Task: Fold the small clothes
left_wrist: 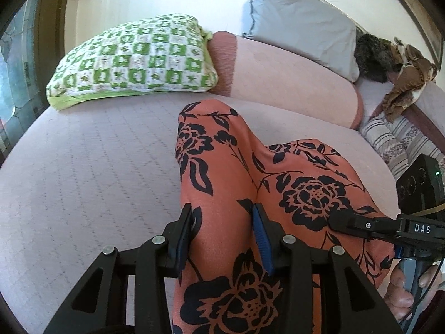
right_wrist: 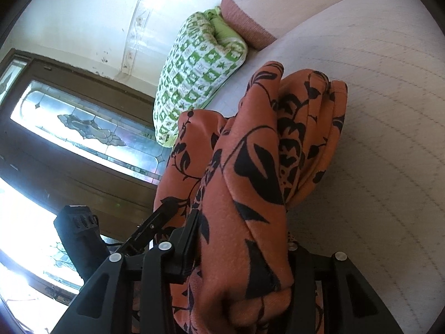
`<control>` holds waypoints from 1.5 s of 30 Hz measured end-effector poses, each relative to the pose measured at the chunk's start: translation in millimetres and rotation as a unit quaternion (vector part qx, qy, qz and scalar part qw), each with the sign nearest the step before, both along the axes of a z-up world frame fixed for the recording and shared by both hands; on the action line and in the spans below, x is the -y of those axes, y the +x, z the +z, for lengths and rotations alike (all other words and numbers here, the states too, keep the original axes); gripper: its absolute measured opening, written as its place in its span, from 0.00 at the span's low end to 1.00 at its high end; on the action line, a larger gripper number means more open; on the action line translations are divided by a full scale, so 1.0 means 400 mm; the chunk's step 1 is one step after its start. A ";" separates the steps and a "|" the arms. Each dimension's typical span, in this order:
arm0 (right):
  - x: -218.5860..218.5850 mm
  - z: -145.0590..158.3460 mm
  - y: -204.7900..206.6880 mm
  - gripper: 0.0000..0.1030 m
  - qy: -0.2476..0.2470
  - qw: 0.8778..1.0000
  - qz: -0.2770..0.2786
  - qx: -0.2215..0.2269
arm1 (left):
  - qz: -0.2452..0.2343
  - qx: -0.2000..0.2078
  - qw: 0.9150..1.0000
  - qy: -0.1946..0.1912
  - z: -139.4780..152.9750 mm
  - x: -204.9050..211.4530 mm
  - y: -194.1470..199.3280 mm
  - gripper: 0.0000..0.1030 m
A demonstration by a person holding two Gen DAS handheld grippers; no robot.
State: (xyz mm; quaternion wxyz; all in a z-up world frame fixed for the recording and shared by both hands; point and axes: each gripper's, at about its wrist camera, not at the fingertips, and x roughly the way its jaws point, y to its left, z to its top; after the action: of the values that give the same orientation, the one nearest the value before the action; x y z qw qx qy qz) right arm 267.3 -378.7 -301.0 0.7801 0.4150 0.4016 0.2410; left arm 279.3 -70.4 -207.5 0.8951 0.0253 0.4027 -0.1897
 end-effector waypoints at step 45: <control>-0.157 0.390 -0.424 0.69 -0.355 0.902 -0.205 0.134 | 0.163 0.168 0.969 0.082 0.322 -0.061 -0.321 0.89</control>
State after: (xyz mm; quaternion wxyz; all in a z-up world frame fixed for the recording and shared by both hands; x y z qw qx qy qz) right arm 97.5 -316.0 -144.9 0.9542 0.1473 0.2586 -0.0298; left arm 151.0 -45.9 -78.7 0.9636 0.0639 0.2594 -0.0009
